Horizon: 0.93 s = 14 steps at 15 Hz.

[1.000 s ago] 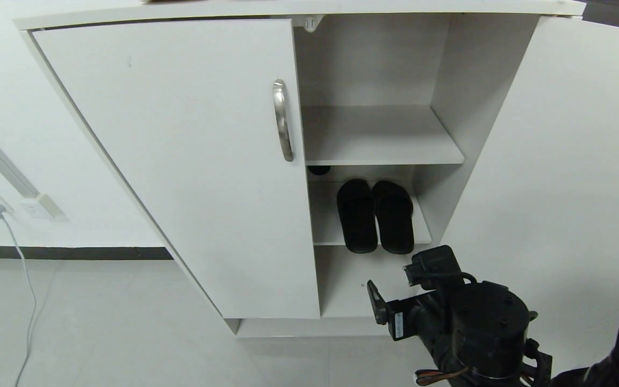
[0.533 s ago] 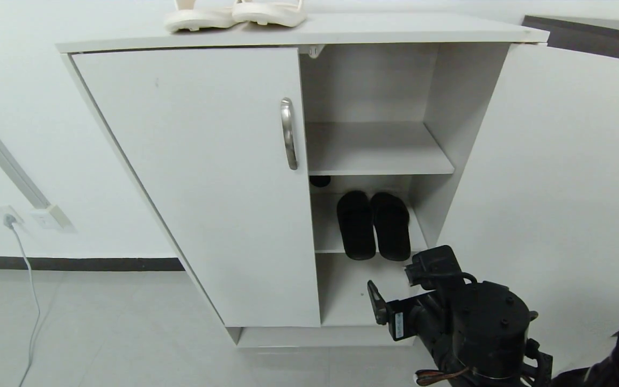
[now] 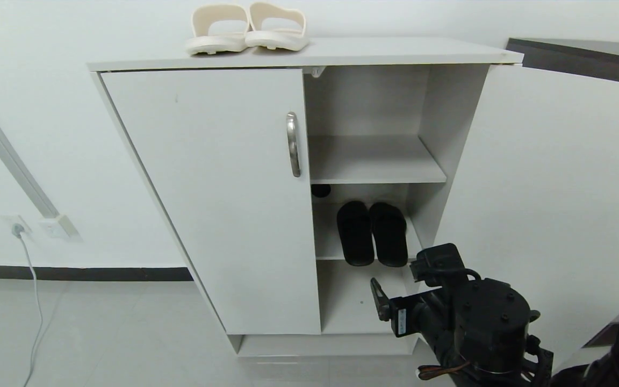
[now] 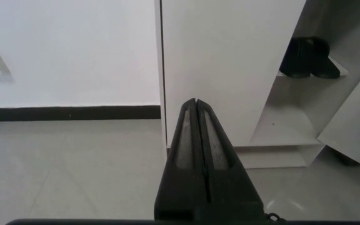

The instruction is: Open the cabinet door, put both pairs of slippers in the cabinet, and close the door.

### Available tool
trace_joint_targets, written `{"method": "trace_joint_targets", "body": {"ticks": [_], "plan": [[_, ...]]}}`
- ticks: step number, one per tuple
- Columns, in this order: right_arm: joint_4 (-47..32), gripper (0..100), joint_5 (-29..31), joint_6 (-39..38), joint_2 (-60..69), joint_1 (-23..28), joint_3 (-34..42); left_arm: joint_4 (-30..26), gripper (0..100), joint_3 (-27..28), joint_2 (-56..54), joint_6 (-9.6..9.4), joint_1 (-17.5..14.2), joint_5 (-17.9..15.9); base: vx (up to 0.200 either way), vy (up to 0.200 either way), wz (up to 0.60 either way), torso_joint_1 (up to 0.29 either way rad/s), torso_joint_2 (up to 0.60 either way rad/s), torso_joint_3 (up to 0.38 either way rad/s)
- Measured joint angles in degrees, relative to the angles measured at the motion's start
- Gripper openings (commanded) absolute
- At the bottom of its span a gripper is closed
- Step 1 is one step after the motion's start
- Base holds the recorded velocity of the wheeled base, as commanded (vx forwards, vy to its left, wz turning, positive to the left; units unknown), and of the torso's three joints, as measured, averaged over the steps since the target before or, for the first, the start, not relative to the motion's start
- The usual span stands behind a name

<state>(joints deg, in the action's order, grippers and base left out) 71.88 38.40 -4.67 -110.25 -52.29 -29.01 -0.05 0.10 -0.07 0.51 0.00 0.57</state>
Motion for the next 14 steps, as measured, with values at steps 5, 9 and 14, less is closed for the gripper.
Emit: {"method": "trace_joint_targets", "body": {"ticks": [5,9,14], "plan": [[0.9,100,-0.3,0.0,-0.2,0.0,1.1,0.0,0,0.0,0.0,0.15,0.0,0.0,0.000,0.160,0.00,-0.002,0.00,0.002],[3.1,100,-2.3,0.0,-0.2,0.0,2.3,0.0,0,0.0,0.0,0.22,0.0,0.0,0.000,0.200,0.00,0.002,0.00,0.005],[3.8,100,-3.3,0.1,-0.5,0.0,3.8,0.0,0,0.0,0.0,0.24,0.0,0.0,0.000,0.200,0.00,0.002,0.00,0.005]]}}
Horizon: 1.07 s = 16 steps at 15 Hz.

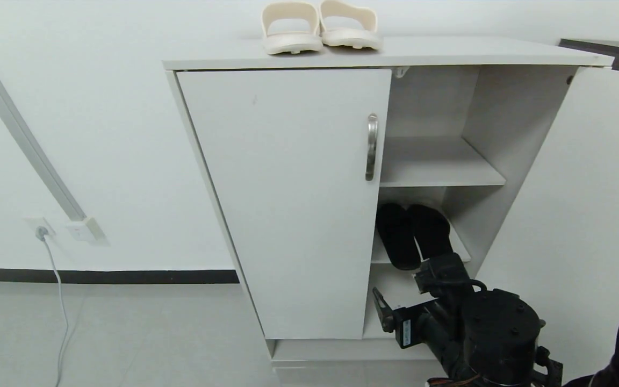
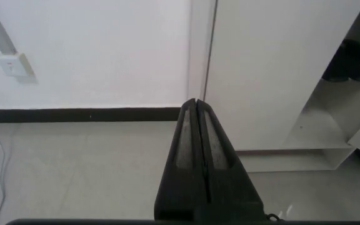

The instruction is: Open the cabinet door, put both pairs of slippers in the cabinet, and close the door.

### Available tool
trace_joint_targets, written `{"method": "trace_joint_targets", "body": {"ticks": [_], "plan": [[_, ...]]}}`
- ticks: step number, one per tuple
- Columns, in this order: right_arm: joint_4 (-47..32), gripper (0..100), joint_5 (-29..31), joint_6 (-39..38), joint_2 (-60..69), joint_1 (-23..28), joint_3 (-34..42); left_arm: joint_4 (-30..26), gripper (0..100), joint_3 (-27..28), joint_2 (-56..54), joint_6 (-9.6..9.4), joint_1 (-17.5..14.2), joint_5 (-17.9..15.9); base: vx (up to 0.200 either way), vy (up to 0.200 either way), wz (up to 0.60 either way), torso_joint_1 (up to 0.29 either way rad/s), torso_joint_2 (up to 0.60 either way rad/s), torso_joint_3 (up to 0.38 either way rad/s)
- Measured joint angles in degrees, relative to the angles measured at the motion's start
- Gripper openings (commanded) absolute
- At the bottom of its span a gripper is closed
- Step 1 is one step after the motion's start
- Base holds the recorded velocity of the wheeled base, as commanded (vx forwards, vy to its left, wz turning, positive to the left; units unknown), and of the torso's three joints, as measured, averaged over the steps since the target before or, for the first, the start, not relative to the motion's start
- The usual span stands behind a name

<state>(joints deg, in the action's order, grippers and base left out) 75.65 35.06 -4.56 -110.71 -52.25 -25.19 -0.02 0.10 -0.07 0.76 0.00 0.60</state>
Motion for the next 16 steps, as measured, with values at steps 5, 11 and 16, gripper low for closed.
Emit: {"method": "trace_joint_targets", "body": {"ticks": [5,11,16], "plan": [[0.5,100,-0.5,0.1,-0.2,-0.1,0.6,0.0,0,0.0,0.0,-0.07,0.0,0.0,0.000,0.200,0.00,0.001,0.00,0.003],[0.8,100,-0.5,0.2,-0.9,0.0,0.6,0.0,0,0.0,0.0,-0.27,0.0,0.1,0.000,0.000,0.00,0.000,0.00,0.000],[0.8,100,-0.5,0.2,-1.0,0.0,0.7,0.0,0,0.0,0.0,-0.24,0.0,0.1,0.000,0.000,0.00,0.000,0.00,0.000]]}}
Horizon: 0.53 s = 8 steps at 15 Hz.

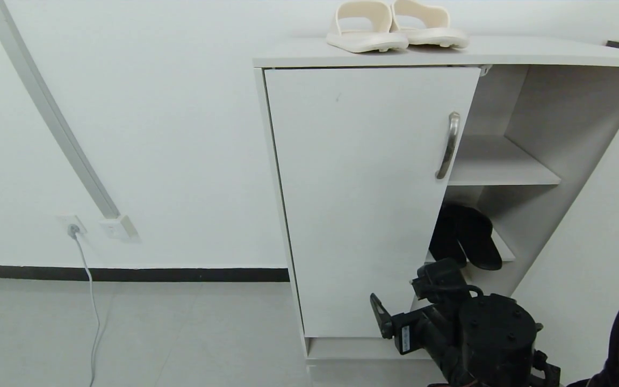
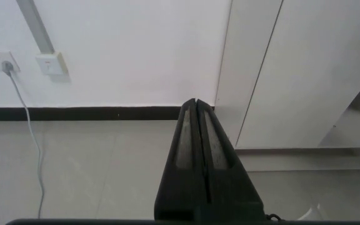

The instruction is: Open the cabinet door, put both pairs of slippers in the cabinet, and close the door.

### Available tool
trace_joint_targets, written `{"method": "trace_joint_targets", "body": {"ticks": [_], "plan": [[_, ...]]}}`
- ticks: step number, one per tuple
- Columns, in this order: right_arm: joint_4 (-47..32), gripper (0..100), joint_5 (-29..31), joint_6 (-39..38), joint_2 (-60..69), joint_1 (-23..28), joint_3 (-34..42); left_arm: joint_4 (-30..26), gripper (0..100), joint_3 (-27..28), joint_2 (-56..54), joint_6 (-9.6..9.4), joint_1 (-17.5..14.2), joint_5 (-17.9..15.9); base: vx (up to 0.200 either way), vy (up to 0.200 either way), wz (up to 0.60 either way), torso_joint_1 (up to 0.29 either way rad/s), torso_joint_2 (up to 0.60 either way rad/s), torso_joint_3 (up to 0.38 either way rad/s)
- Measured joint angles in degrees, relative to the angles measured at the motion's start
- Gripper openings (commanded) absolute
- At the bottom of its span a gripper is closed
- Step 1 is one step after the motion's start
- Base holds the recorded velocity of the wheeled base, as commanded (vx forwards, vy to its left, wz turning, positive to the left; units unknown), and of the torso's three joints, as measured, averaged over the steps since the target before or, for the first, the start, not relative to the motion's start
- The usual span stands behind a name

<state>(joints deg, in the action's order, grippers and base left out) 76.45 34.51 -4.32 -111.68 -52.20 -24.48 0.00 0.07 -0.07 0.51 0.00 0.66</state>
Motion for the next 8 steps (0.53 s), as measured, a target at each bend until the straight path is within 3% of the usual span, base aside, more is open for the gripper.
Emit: {"method": "trace_joint_targets", "body": {"ticks": [2,5,8], "plan": [[-0.1,100,0.0,0.0,0.0,0.1,0.1,-0.1,0,0.0,0.0,0.00,0.0,0.0,0.000,0.000,0.00,-0.004,-0.09,-0.099],[-0.2,100,-0.1,0.0,0.0,0.2,0.1,-0.2,0,-0.1,0.0,0.00,0.0,0.0,0.000,0.000,0.00,0.011,-0.21,-0.339],[0.1,100,0.0,0.1,0.0,0.2,0.1,0.0,0,0.0,0.0,0.00,0.0,0.0,0.000,0.000,0.00,0.032,-0.54,-0.372]]}}
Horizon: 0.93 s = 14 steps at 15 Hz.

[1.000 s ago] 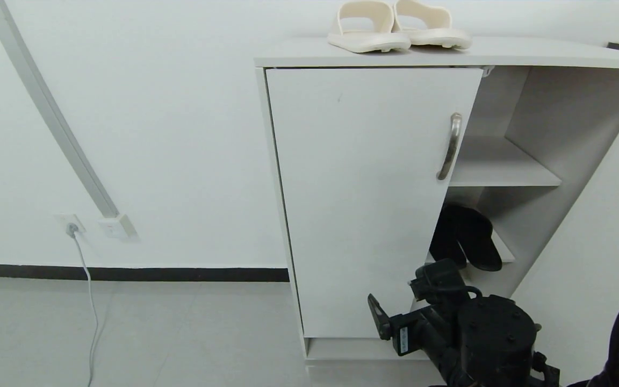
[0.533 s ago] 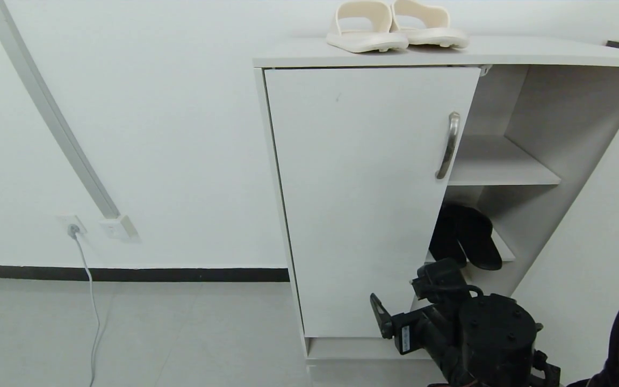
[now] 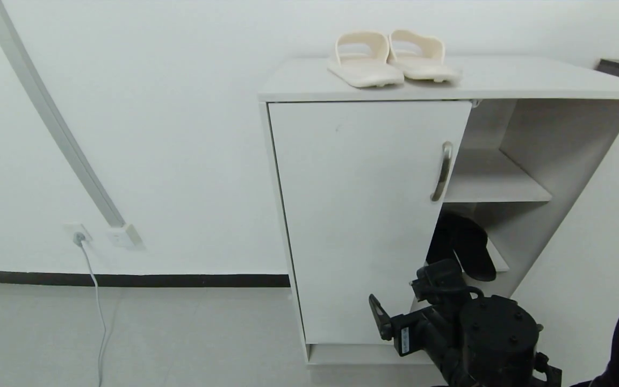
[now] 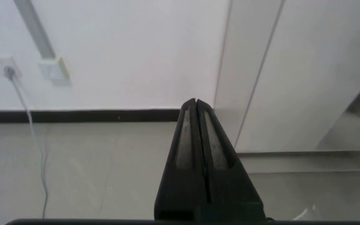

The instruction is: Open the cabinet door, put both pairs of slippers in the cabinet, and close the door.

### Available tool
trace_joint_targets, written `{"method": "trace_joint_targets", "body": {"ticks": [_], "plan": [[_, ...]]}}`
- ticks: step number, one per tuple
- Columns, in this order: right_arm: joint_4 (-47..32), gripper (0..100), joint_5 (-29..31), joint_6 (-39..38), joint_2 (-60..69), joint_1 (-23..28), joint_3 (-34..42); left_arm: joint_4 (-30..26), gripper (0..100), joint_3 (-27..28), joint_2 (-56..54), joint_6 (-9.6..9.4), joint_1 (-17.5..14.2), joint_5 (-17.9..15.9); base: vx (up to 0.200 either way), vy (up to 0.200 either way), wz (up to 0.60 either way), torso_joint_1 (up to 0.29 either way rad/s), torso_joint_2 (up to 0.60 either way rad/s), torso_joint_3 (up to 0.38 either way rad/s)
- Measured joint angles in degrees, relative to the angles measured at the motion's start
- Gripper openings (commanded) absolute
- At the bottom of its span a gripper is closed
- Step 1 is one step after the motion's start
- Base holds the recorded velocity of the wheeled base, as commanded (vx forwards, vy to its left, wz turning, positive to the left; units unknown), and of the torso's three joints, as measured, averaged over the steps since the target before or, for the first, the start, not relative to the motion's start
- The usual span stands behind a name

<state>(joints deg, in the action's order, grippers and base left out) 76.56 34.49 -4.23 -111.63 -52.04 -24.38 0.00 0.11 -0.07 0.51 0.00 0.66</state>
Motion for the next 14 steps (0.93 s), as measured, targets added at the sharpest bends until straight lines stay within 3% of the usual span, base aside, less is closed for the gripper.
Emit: {"method": "trace_joint_targets", "body": {"ticks": [14], "plan": [[-0.1,100,0.0,-0.1,-0.1,0.6,0.2,0.0,0,0.0,0.0,0.00,0.0,0.0,0.000,0.000,0.00,0.145,-0.47,-0.333]]}}
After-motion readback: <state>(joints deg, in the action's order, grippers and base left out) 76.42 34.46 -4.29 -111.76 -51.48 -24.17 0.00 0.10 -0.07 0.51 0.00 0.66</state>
